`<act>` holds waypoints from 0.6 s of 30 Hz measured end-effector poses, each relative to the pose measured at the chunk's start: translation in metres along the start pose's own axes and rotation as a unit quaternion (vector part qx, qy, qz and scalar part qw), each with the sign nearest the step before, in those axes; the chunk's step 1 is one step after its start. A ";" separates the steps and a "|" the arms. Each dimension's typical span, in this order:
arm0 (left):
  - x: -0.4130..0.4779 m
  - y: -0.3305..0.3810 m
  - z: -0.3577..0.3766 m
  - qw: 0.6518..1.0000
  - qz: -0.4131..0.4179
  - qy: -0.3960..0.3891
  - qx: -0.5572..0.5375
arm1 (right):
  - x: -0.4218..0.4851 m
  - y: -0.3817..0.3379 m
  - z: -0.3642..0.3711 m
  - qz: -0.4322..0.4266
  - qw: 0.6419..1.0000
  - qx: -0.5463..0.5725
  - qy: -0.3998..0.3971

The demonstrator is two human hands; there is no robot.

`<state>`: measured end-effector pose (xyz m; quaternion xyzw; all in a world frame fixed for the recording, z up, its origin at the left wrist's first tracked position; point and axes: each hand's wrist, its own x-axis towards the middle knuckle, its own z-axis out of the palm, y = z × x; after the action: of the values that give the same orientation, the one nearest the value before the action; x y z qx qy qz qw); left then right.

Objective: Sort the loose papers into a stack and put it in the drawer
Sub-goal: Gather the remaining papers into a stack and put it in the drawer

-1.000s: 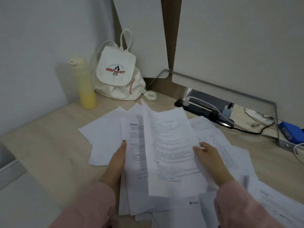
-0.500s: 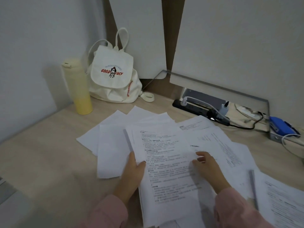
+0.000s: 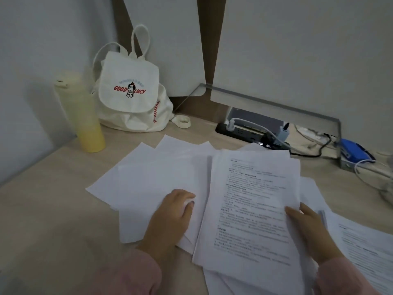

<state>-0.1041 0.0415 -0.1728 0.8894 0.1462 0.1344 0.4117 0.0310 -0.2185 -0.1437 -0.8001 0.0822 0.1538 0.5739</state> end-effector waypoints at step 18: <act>0.011 -0.002 0.009 0.968 -0.181 -0.051 0.166 | -0.003 0.012 -0.053 0.045 0.997 0.048 -0.026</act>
<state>-0.0911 0.0403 -0.1790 0.9097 0.3040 -0.0136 0.2825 0.0323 -0.2729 -0.1375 -0.7627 0.1101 0.1961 0.6064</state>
